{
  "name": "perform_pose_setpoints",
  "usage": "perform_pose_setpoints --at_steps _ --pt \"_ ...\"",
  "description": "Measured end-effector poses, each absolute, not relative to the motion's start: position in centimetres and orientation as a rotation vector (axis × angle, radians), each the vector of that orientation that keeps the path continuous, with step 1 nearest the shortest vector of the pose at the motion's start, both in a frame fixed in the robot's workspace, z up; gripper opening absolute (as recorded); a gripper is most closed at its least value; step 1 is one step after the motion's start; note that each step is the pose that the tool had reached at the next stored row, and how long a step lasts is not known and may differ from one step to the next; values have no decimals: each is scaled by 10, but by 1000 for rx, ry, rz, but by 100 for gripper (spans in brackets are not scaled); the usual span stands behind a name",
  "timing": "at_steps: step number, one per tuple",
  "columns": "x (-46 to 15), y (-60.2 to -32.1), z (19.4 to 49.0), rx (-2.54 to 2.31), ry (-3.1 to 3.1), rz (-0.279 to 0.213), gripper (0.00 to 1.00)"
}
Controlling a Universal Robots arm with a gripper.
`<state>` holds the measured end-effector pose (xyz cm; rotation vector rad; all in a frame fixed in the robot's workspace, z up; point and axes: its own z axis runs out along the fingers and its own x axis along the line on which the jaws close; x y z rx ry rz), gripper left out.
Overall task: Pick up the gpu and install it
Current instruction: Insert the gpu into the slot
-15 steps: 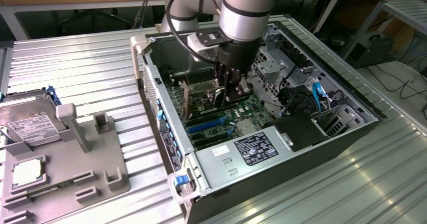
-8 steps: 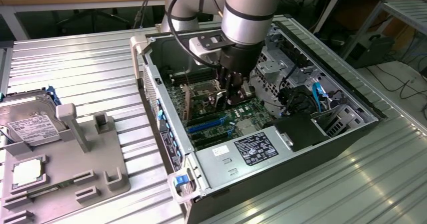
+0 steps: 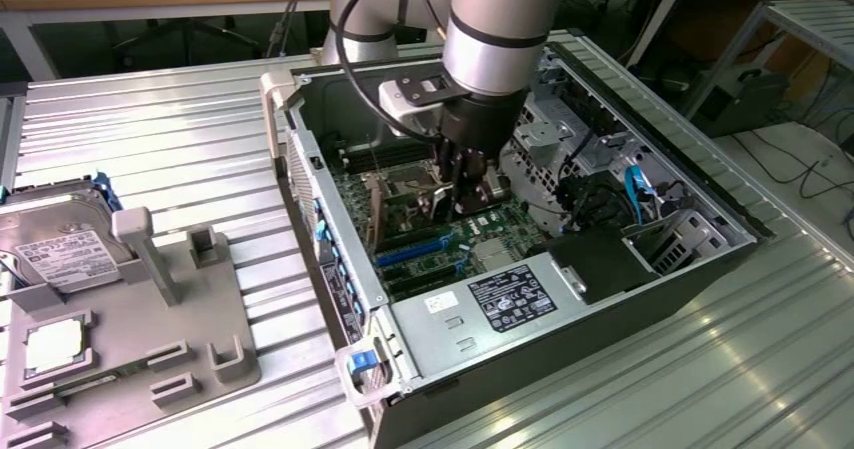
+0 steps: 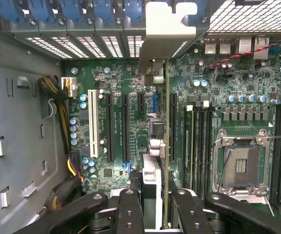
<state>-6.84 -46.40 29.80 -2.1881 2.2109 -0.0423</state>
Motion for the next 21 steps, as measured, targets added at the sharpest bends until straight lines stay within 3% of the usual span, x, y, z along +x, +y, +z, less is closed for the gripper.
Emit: perform_pose_setpoints --at_steps 21 --pt "-73 -464 279 -2197 2202 -42 28"
